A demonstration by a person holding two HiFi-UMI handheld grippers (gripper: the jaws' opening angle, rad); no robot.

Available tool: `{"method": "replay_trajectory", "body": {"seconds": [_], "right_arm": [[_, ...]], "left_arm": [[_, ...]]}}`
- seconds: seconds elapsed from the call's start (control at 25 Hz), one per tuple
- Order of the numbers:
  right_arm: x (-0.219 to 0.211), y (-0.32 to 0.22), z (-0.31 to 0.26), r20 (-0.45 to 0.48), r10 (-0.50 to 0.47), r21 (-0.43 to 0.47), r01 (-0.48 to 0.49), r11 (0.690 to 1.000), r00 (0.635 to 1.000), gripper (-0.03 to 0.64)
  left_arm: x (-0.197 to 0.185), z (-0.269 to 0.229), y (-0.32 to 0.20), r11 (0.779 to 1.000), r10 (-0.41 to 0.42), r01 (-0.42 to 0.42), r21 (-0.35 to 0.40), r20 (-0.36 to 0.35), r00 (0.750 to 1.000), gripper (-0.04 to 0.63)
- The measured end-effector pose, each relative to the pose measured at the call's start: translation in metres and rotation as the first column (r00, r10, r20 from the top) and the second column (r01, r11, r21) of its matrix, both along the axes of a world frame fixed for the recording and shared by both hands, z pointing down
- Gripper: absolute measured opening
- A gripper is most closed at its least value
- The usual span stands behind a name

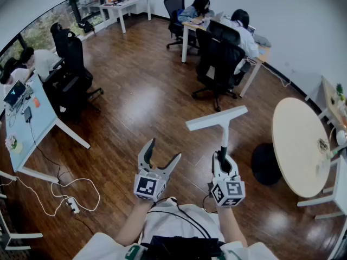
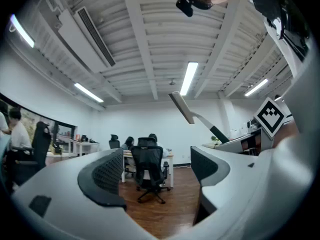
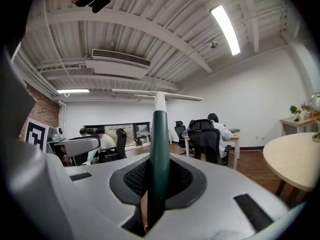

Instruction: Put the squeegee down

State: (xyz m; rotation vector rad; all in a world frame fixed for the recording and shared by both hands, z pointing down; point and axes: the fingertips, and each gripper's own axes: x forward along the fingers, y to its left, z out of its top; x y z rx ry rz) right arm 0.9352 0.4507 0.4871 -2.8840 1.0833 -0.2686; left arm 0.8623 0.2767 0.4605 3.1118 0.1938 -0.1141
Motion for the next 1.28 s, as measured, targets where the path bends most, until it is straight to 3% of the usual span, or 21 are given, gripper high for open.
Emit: {"method": "replay_trajectory", "body": {"seconds": [0.2, 0.32, 0.48, 0.64, 0.72, 0.84, 1.0, 1.16, 1.28], "right_arm": [[-0.023, -0.099, -0.002, 0.004, -0.109, 0.016, 0.109, 0.994, 0.994, 0.064], [-0.039, -0.165, 0.000, 0.011, -0.240, 0.011, 0.239, 0.971, 0.971, 0.064], [-0.063, -0.244, 0.001, 0.004, -0.422, 0.009, 0.422, 0.907, 0.907, 0.064], [-0.089, -0.308, 0.003, 0.011, -0.558, 0.002, 0.558, 0.830, 0.830, 0.064], [-0.103, -0.343, 0.004, 0.020, -0.633, -0.008, 0.634, 0.774, 0.774, 0.064], [-0.114, -0.392, 0.010, 0.018, -0.751, -0.002, 0.751, 0.661, 0.661, 0.064], [-0.130, -0.450, 0.013, 0.024, -0.868, 0.023, 0.868, 0.497, 0.496, 0.066], [-0.170, -0.496, 0.010, 0.013, -0.952, 0.030, 0.951, 0.307, 0.307, 0.064], [-0.208, -0.516, 0.015, 0.038, -0.986, 0.043, 0.986, 0.164, 0.162, 0.064]], "left_arm": [[-0.055, -0.001, -0.099, 0.990, -0.141, 0.141, -0.002, -0.008, 0.990, 0.402], [-0.091, 0.002, -0.148, 0.964, -0.265, 0.265, 0.003, -0.004, 0.964, 0.402], [-0.138, 0.002, -0.197, 0.904, -0.428, 0.428, -0.013, -0.002, 0.904, 0.402], [-0.184, 0.004, -0.239, 0.821, -0.569, 0.569, -0.041, 0.008, 0.822, 0.402], [-0.209, 0.004, -0.258, 0.762, -0.647, 0.647, -0.039, 0.009, 0.763, 0.399], [-0.236, 0.007, -0.278, 0.643, -0.765, 0.765, -0.039, 0.011, 0.644, 0.397], [-0.265, 0.006, -0.294, 0.461, -0.887, 0.886, -0.046, 0.002, 0.461, 0.397], [-0.303, -0.002, -0.299, 0.275, -0.961, 0.961, -0.037, -0.003, 0.275, 0.397], [-0.338, -0.001, -0.288, 0.115, -0.993, 0.993, -0.022, 0.003, 0.115, 0.397]]}}
